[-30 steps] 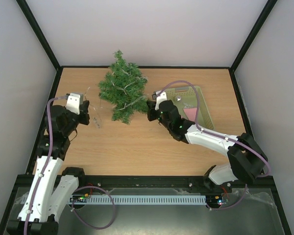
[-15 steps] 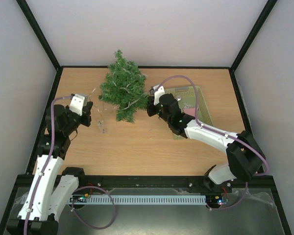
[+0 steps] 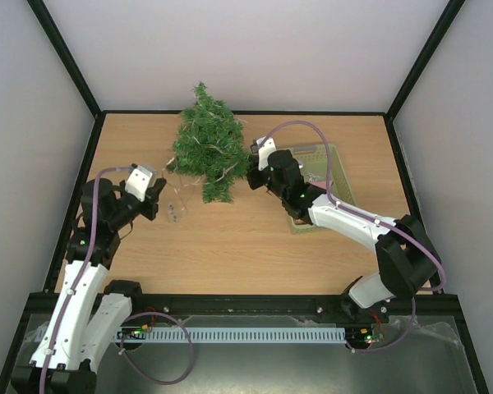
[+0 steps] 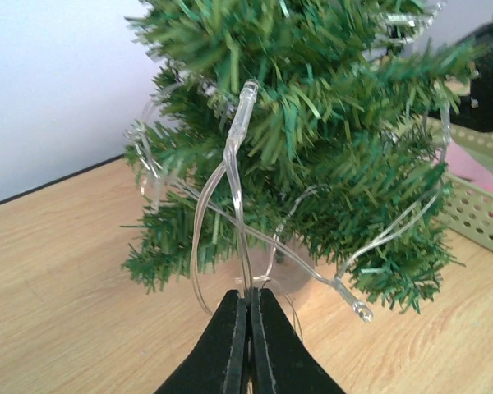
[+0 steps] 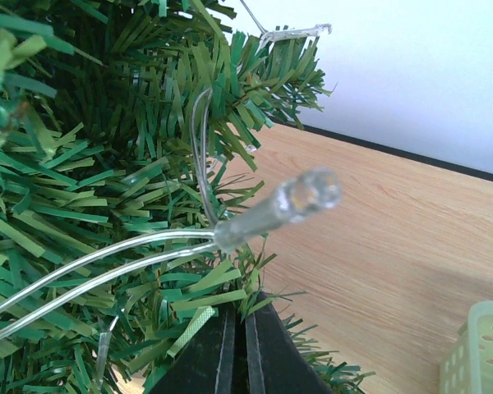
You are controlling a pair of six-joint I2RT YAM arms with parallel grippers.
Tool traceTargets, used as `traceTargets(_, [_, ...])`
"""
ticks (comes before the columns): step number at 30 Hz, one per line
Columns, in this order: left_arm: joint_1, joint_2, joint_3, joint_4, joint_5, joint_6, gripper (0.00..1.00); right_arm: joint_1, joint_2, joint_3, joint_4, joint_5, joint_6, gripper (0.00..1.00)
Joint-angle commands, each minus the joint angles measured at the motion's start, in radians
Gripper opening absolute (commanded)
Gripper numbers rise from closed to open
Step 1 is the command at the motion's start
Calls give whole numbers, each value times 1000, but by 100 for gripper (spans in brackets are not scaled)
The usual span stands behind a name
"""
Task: Decorate the small christmas tree
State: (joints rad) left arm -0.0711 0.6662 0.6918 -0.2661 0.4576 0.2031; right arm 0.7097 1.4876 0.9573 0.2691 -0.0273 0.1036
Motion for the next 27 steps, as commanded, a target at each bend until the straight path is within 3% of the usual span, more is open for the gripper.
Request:
traceTargets(1, [-16, 29, -32, -1, 67, 57, 2, -7, 2, 35, 11, 2, -29, 2])
traceTargets(12, [-60, 130, -32, -31, 67, 158, 3, -33, 12, 45, 18, -19, -97, 2])
traceTargets(27, [-68, 150, -76, 48, 75, 137, 2, -64, 66, 92, 62, -103, -245, 2])
